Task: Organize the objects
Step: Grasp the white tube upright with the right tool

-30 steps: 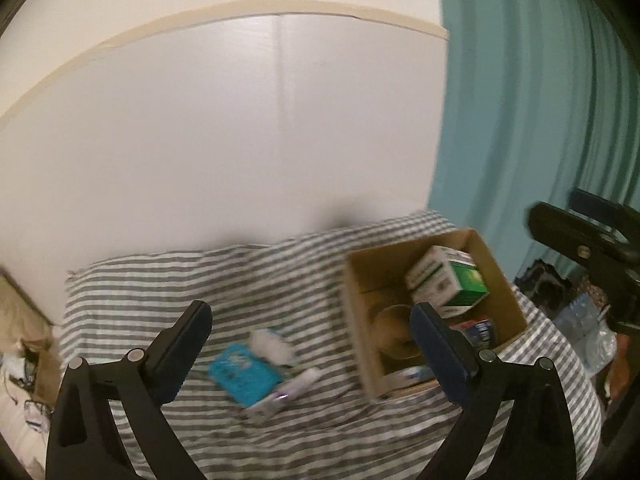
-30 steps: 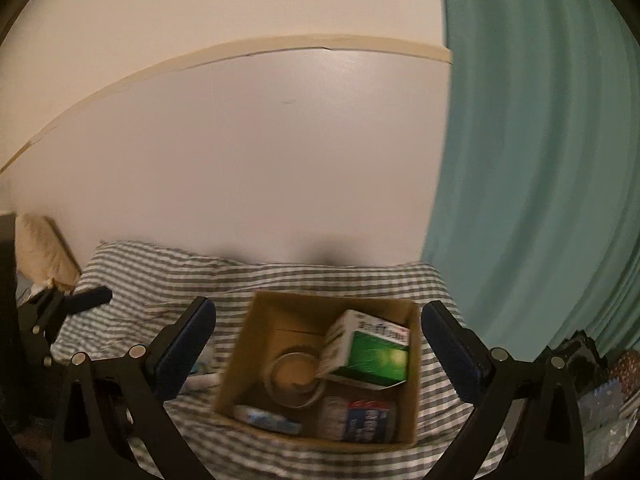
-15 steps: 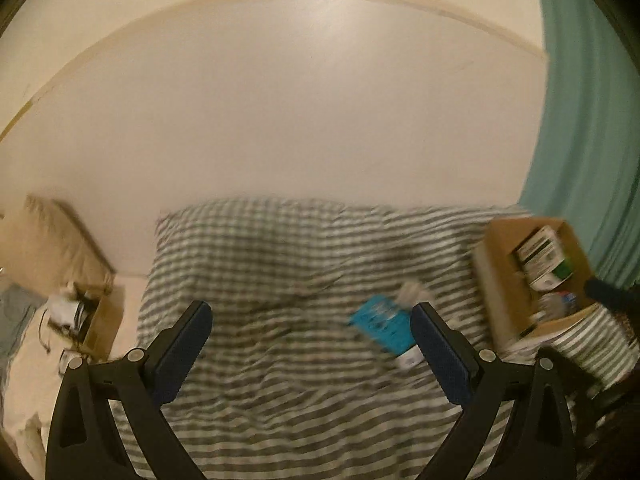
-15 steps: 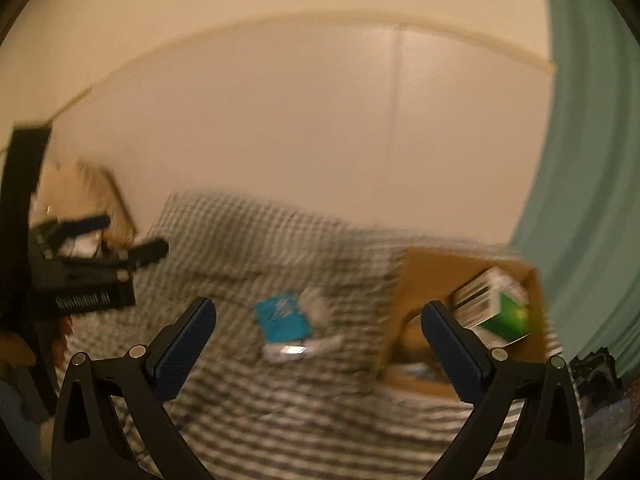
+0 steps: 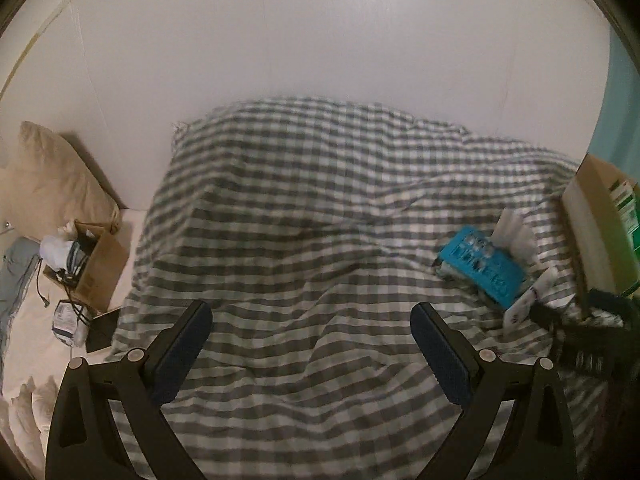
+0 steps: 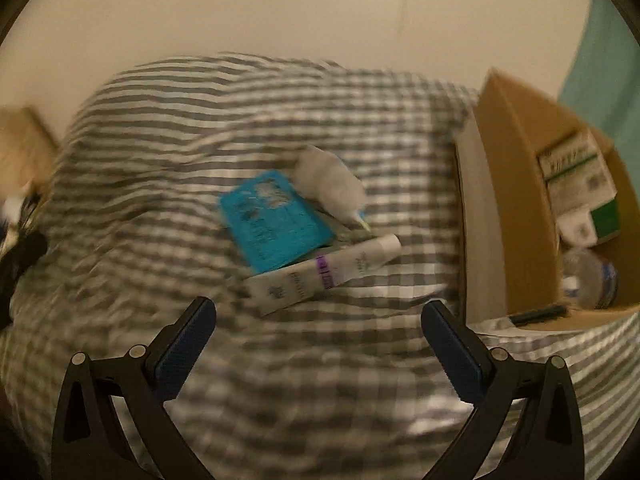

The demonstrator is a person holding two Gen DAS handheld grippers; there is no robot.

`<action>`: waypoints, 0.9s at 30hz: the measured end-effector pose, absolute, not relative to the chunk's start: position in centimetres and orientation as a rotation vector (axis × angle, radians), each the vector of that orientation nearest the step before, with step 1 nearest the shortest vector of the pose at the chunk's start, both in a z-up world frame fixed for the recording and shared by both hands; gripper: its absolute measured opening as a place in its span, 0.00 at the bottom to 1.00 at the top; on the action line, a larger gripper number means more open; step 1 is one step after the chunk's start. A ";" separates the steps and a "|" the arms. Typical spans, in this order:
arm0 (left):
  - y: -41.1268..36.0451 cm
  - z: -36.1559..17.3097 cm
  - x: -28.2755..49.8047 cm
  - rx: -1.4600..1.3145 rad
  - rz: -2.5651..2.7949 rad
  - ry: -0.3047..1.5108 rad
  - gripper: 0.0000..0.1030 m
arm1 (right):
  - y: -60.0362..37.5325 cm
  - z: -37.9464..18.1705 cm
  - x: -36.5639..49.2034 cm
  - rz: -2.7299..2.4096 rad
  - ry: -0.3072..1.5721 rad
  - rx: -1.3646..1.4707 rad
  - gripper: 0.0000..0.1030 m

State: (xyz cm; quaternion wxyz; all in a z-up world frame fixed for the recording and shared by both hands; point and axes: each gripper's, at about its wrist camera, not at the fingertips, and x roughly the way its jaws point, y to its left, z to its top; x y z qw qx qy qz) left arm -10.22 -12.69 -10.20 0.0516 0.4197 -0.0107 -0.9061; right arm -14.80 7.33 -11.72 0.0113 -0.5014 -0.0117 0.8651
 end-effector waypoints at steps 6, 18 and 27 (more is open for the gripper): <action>-11.4 -12.1 -11.5 1.354 -2.764 -0.036 0.99 | 7.7 -14.4 -18.7 2.620 -0.016 -1.638 1.00; -11.0 -12.2 -11.1 1.367 -2.758 -0.040 0.99 | 7.5 -14.5 -17.1 2.706 0.034 -1.700 0.44; -8.6 -11.1 -10.5 1.378 -2.827 -0.039 0.99 | 8.8 -8.8 -13.3 2.857 -0.030 -1.579 0.20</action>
